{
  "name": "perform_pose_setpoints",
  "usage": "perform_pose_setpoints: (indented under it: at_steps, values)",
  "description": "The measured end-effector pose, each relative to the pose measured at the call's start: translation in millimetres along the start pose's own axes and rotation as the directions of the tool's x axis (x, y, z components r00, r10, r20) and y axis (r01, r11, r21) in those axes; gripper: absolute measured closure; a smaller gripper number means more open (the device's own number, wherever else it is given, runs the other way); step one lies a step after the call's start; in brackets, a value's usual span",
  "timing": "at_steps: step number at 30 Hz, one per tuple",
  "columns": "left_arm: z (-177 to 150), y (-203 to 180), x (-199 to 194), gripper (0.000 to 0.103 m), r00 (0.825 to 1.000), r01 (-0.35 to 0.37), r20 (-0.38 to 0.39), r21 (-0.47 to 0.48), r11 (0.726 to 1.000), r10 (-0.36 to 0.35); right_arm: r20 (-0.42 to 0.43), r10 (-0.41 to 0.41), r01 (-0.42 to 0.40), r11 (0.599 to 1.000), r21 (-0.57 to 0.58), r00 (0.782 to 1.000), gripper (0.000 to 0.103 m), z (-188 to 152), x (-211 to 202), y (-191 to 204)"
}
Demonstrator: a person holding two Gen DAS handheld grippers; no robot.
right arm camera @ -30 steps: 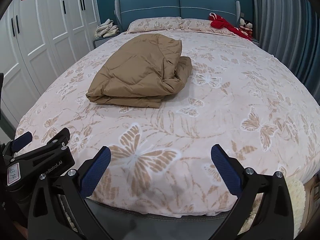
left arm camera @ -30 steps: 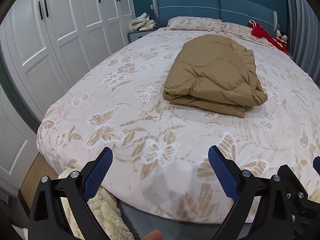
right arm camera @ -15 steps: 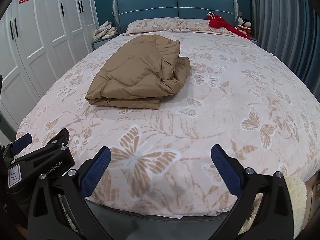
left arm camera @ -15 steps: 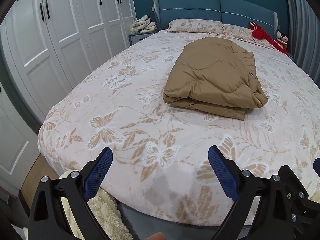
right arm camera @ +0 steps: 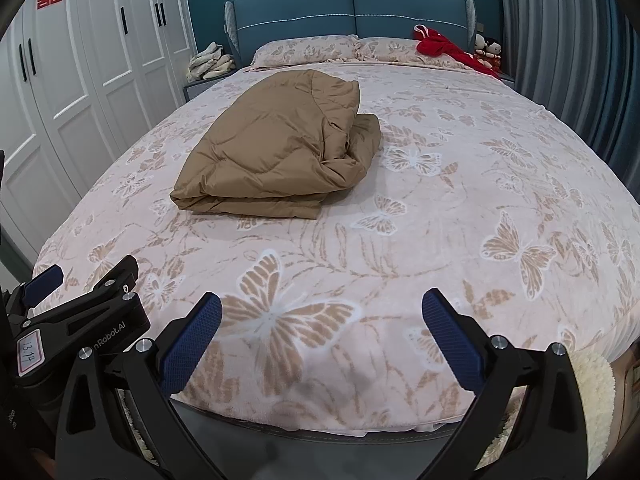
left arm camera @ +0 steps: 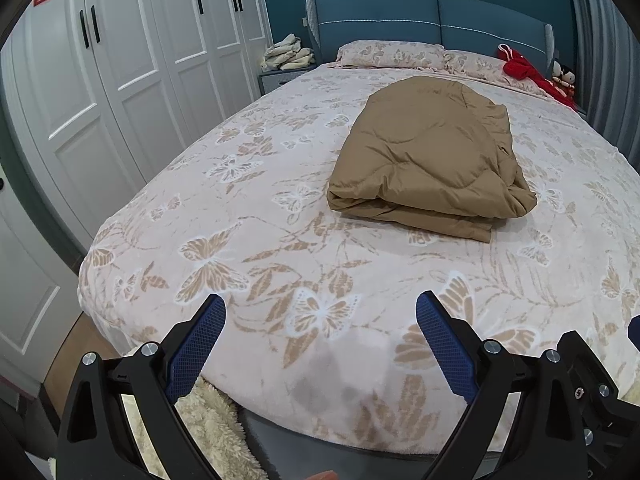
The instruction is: Fold large clothes
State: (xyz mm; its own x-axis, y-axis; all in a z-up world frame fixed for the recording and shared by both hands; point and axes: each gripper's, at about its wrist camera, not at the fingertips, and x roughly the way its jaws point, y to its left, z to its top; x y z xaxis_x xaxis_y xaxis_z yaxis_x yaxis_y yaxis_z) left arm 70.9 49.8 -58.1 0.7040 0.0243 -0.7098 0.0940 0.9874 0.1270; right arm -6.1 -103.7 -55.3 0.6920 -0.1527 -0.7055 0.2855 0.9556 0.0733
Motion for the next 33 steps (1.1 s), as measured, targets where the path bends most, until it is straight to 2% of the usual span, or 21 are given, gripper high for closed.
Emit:
perform_pose_setpoints:
  at_steps: [33]
  values:
    - [-0.6, -3.7, -3.4, 0.012, 1.0, -0.011, 0.015, 0.03, 0.999, 0.011, 0.002, 0.002, -0.002, 1.0, 0.005, 1.0, 0.005, 0.0, 0.4, -0.9]
